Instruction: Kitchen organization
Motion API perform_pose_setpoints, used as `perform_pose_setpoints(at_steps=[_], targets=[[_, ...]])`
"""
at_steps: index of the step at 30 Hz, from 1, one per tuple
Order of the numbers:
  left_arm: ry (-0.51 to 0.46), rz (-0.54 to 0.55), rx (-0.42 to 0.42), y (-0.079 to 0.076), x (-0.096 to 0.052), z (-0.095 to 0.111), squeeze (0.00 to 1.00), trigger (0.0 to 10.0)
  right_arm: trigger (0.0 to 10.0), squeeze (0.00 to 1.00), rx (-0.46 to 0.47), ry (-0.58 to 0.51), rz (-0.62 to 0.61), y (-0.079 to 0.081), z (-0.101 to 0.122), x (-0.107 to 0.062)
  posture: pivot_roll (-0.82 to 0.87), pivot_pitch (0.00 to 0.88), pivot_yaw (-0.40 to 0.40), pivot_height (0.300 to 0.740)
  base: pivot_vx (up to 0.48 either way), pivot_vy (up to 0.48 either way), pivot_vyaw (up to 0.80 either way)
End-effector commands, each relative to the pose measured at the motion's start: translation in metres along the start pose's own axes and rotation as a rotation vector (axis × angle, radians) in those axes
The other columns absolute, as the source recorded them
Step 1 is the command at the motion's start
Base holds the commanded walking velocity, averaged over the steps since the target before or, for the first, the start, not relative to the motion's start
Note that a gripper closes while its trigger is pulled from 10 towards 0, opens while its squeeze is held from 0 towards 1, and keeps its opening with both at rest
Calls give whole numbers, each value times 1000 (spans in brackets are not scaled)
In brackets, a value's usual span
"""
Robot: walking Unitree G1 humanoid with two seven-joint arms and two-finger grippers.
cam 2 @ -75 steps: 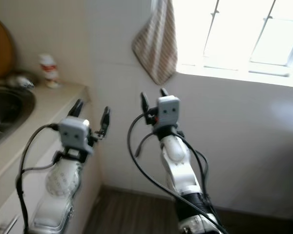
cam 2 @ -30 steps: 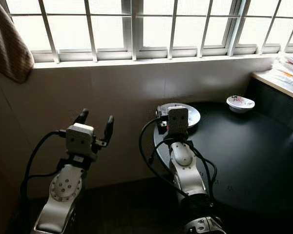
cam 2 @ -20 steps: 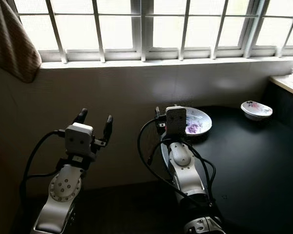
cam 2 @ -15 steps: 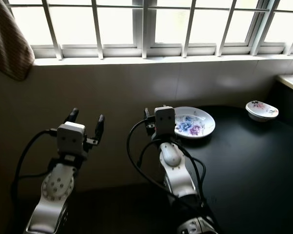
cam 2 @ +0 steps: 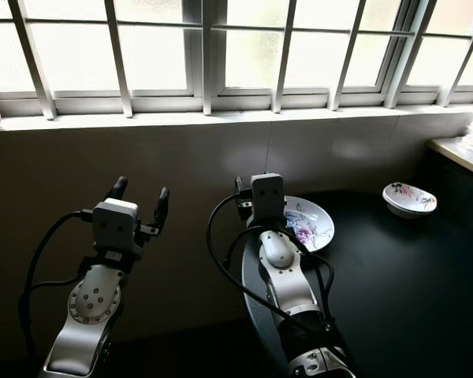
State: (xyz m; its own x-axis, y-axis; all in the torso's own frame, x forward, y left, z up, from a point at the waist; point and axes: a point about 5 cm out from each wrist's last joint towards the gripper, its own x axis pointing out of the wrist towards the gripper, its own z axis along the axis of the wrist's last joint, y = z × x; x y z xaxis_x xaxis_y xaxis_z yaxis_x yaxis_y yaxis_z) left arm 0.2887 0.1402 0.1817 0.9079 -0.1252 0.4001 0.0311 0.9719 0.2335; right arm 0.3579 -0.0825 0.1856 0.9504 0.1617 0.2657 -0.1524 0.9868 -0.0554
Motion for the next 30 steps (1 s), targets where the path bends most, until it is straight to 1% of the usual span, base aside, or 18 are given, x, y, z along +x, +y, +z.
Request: perform_pose_setpoints(at_steps=[1, 6, 7, 11, 12, 14, 15, 17, 18, 21, 25, 28, 30], targets=[[-4, -26, -16, -8, 2, 2, 0, 10000, 10000, 0, -8, 7, -44, -14, -1, 0, 7, 0, -39, 736, 330, 0, 0], [-2, -28, -16, -8, 2, 1, 0, 10000, 10000, 0, 0, 12, -63, -17, -2, 0, 6, 0, -37, 736, 312, 0, 0], [-1, -30, -16, -8, 2, 1, 0, 10000, 10000, 0, 18, 30, -94, -21, -4, 1, 6, 0, -36, 736, 266, 0, 0], [-2, -33, -18, -9, 2, 1, 0, 10000, 10000, 0, 52, 62, -123, -25, -8, 1, 6, 0, -36, 736, 67, 0, 0], [-2, -34, -21, -9, 2, 1, 0, 10000, 10000, 0, 88, 84, -144, -28, -10, 1, 6, 0, -36, 736, 0, 0, 0], [0, -35, -22, -10, 2, 1, 0, 10000, 10000, 0, 126, 104, -164, -30, -13, 1, 6, 0, -35, 736, 0, 0, 0], [0, -37, -25, -10, 2, 1, 0, 10000, 10000, 0, 172, 137, -211, -37, -18, 1, 6, 0, -35, 736, 0, 0, 0], [0, -38, -26, -10, 2, 1, 0, 10000, 10000, 0, 185, 148, -230, -39, -19, 1, 6, 0, -35, 736, 0, 0, 0], [2, -40, -26, -11, 1, 0, 0, 10000, 10000, 0, 215, 175, -289, -48, -23, 0, 8, 0, -37, 736, 0, 0, 0], [5, -42, -24, -11, 1, 0, 0, 10000, 10000, 0, 265, 240, -350, -57, -33, -2, 8, 0, -37, 736, 0, 0, 0], [10, -47, -21, -12, 0, -2, 0, 10000, 10000, 0, 338, 327, -401, -61, -46, -6, 7, 0, -36, 736, 0, 0, 0], [11, -49, -20, -12, 0, -2, 0, 10000, 10000, 0, 366, 378, -417, -63, -54, -8, 7, 0, -36, 736, 0, 0, 0], [11, -49, -20, -12, 0, -2, 0, 10000, 10000, 0, 366, 378, -417, -63, -54, -8, 7, 0, -36, 736, 0, 0, 0]])
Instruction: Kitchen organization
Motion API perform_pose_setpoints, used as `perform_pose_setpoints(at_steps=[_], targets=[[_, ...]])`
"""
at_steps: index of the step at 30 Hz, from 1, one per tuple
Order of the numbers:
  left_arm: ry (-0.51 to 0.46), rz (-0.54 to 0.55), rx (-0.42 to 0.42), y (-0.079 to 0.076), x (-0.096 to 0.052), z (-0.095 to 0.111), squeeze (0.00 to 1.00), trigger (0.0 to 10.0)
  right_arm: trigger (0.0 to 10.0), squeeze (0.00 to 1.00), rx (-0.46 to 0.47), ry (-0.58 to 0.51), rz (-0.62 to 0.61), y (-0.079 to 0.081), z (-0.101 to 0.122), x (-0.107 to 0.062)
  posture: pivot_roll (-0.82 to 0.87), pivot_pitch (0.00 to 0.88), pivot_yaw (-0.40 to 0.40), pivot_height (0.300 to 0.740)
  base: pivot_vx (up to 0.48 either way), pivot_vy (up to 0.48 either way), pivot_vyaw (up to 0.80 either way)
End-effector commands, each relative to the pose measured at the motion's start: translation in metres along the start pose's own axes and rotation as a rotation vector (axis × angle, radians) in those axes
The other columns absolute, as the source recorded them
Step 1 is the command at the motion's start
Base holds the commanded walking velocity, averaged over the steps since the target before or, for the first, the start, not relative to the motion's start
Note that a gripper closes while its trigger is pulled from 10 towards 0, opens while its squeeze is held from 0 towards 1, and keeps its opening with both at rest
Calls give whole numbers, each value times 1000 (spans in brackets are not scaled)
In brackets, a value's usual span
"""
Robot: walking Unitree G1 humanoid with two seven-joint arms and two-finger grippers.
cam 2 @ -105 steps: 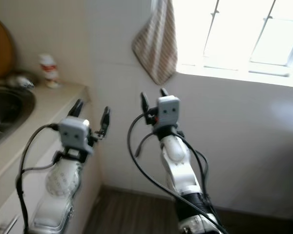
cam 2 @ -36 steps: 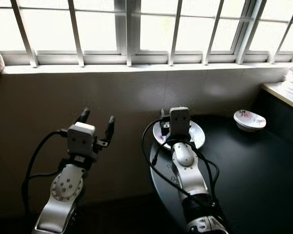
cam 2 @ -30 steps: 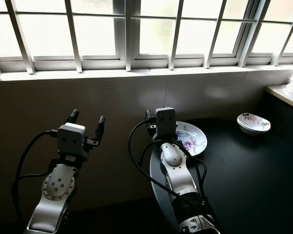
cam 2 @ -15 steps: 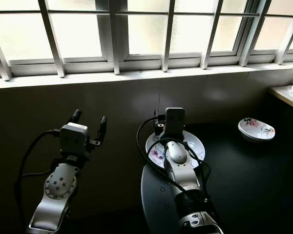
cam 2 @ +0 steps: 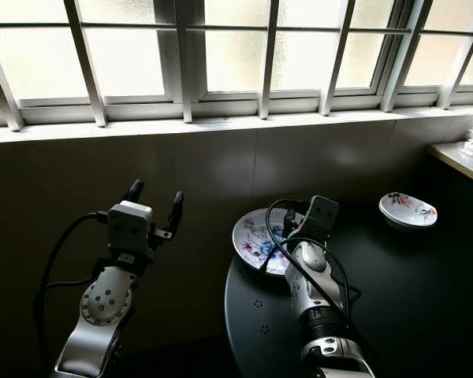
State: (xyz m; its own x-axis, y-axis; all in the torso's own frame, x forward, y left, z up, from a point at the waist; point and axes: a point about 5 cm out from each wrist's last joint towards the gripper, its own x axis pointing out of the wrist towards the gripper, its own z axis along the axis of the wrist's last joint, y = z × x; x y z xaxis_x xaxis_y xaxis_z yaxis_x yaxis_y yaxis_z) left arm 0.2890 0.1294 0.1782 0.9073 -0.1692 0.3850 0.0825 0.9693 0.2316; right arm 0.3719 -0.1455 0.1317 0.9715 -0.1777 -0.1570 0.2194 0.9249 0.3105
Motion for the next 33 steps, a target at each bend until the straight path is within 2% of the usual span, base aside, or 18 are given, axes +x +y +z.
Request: perform_pose_setpoints(at_steps=[1, 4, 8, 10, 12, 15, 24, 33], targets=[[6, -4, 3, -1, 0, -1, 0, 10000, 10000, 0, 28, 32, -18, -1, 0, 3, 9, 0, -34, 736, 0, 0, 0], [9, -7, 6, 0, 0, -2, 0, 10000, 10000, 0, 23, 58, -109, -14, -4, 4, 10, 0, -34, 736, 0, 0, 0], [17, -8, 7, -1, -2, -3, 0, 10000, 10000, 0, -58, 63, -200, -29, -5, 4, 7, 0, -34, 736, 0, 0, 0], [18, -9, 7, -1, -2, -4, 0, 10000, 10000, 0, -68, 68, -206, -30, -6, 4, 6, 0, -34, 736, 0, 0, 0], [23, -11, 7, -2, -2, -5, 0, 10000, 10000, 0, -131, 107, -220, -35, -13, 4, 4, 0, -35, 736, 0, 0, 0], [25, -11, 8, -2, -2, -5, 0, 10000, 10000, 0, -156, 135, -228, -38, -18, 3, 4, 0, -35, 736, 0, 0, 0], [30, -12, 10, -2, -2, -6, 0, 10000, 10000, 0, -117, 235, -237, -42, -35, 0, 3, 0, -35, 736, 0, 0, 0], [33, -10, 11, -2, -3, -7, 0, 10000, 10000, 0, -108, 257, -261, -45, -37, 0, 5, 0, -38, 736, 0, 0, 0]])
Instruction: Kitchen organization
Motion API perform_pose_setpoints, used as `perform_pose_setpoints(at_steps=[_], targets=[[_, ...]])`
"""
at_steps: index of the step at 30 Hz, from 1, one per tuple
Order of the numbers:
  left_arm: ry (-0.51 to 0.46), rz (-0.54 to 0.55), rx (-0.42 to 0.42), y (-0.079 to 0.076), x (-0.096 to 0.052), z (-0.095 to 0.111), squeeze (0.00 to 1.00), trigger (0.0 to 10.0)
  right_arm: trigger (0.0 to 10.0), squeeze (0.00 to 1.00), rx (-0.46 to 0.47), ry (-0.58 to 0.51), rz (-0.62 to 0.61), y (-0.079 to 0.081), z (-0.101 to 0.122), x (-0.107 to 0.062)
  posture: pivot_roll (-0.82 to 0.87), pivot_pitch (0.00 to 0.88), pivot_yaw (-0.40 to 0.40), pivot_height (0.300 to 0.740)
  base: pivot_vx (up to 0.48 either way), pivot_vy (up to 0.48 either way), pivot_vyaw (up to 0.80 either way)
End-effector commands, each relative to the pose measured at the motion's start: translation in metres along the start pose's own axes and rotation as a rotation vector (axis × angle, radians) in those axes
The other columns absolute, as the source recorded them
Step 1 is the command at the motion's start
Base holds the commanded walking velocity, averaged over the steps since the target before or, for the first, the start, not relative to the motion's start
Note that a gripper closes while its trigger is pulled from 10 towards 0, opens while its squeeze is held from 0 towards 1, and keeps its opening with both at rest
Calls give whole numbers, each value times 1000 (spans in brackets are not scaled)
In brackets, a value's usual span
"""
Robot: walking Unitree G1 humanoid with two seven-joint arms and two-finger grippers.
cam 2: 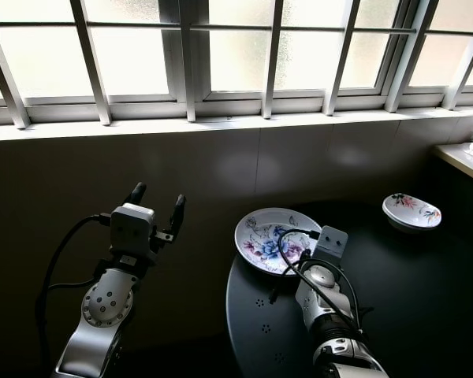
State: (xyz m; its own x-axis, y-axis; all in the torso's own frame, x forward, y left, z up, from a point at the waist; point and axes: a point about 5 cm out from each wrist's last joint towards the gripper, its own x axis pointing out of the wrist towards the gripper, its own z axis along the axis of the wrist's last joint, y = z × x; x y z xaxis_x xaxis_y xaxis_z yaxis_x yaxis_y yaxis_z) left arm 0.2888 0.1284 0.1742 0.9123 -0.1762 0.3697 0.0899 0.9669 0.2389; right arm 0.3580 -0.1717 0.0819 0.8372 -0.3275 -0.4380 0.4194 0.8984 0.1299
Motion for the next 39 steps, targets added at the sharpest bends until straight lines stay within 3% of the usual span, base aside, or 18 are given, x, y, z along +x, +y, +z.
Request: perform_pose_setpoints(at_steps=[1, 8, 16, 17, 18, 19, 20, 39], targets=[[21, -1, 8, 0, -1, -4, 0, 10000, 10000, 0, 17, 38, -8, -2, -2, 2, 5, 0, -38, 736, 0, 0, 0], [30, -2, 12, 0, -2, -7, 0, 10000, 10000, 0, 78, 162, 103, 11, -19, -1, 4, 0, -37, 736, 0, 0, 0], [37, -1, 13, -1, -3, -8, 0, 10000, 10000, 0, 114, 240, 114, 12, -32, -3, 6, 0, -39, 736, 0, 0, 0], [38, -2, 14, 0, -3, -8, 0, 10000, 6510, 0, 128, 237, 115, 12, -32, -3, 6, 0, -39, 736, 0, 0, 0], [39, -2, 14, 0, -3, -9, 0, 10000, 2275, 0, 130, 238, 115, 12, -32, -3, 6, 0, -39, 736, 0, 0, 0], [39, -2, 15, -1, -3, -9, 0, 10000, 667, 0, 137, 238, 115, 13, -32, -3, 6, 0, -39, 736, 0, 0, 0], [41, -3, 15, -1, -3, -10, 0, 10000, 0, 0, 163, 245, 114, 13, -32, -3, 6, 0, -39, 736, 0, 0, 0], [59, -2, 20, -1, -5, -14, 0, 10000, 0, 0, 332, 203, 202, 28, -17, -5, 4, 0, -40, 736, 0, 0, 0]])
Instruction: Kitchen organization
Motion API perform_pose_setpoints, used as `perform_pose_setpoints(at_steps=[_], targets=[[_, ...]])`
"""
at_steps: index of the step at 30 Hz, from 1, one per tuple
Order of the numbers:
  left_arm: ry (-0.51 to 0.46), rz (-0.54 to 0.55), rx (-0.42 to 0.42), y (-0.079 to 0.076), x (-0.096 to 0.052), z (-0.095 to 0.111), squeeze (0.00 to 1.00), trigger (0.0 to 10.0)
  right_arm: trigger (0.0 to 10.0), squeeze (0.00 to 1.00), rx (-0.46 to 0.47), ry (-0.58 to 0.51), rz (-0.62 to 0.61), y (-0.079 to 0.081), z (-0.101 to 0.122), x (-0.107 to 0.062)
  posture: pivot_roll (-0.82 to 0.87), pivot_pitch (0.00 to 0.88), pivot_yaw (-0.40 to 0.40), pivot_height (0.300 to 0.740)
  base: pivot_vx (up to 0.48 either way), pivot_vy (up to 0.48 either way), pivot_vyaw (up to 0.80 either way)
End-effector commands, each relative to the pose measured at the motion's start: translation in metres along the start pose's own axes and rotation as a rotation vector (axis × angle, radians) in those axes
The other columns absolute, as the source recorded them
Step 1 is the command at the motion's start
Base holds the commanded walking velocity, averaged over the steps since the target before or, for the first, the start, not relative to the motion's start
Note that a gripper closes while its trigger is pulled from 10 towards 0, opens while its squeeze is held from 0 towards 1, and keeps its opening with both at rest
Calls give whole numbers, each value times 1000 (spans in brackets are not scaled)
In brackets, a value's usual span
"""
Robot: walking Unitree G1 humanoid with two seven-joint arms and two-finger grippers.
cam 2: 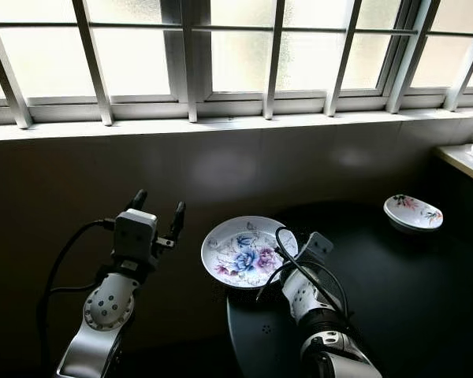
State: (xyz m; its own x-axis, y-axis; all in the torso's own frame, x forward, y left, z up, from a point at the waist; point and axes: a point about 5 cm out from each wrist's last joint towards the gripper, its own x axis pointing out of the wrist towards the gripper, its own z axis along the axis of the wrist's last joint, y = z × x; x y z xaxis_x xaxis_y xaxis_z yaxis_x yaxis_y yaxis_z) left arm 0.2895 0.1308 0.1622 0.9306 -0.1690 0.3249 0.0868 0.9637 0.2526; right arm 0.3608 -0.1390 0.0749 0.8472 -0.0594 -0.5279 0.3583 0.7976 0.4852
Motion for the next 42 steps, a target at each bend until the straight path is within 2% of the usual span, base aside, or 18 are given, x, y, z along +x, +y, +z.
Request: perform_pose_setpoints(at_steps=[1, 12, 14, 21, 24, 28, 33, 35, 39, 42], targets=[[10, 1, 6, 0, -1, -2, 0, 10000, 0, 0, 29, 3, 2, -1, -1, 0, 4, 0, -40, 736, 0, 0, 0], [22, 13, 9, 2, -2, -6, 0, 10000, 0, 0, 140, -47, 138, 13, 8, -4, 4, 0, -37, 736, 0, 0, 0], [28, 20, 10, 4, -2, -7, 0, 10000, 0, 0, 162, -60, 196, 20, 10, -5, 4, 0, -37, 736, 0, 0, 0], [43, 45, 12, 9, -4, -10, 0, 10000, 0, 0, 159, -80, 309, 33, 13, -10, 4, 0, -36, 736, 0, 0, 0], [90, 80, 13, 14, -6, -16, 0, 10000, 0, 0, 152, -119, 397, 39, 18, -16, 3, 0, -34, 736, 0, 0, 0], [125, 86, -9, 17, -12, -22, 0, 10000, 0, 0, 83, -130, 514, 44, 13, -25, 6, 0, -35, 736, 0, 0, 0], [129, 83, -12, 17, -14, -22, 0, 10000, 0, 0, 30, -120, 600, 47, 7, -33, 6, 0, -35, 736, 0, 49, 0], [132, 88, -10, 19, -15, -23, 0, 10000, 0, 0, -5, -107, 667, 50, 3, -40, 4, 0, -35, 736, 0, 403, 0], [134, 91, -10, 20, -15, -23, 0, 10000, 0, 0, -39, -87, 711, 51, -2, -44, 5, 0, -36, 736, 0, 480, 0], [135, 93, -8, 20, -16, -23, 0, 10000, 0, 0, -104, -75, 761, 54, -7, -50, 4, 0, -35, 736, 0, 480, 0]])
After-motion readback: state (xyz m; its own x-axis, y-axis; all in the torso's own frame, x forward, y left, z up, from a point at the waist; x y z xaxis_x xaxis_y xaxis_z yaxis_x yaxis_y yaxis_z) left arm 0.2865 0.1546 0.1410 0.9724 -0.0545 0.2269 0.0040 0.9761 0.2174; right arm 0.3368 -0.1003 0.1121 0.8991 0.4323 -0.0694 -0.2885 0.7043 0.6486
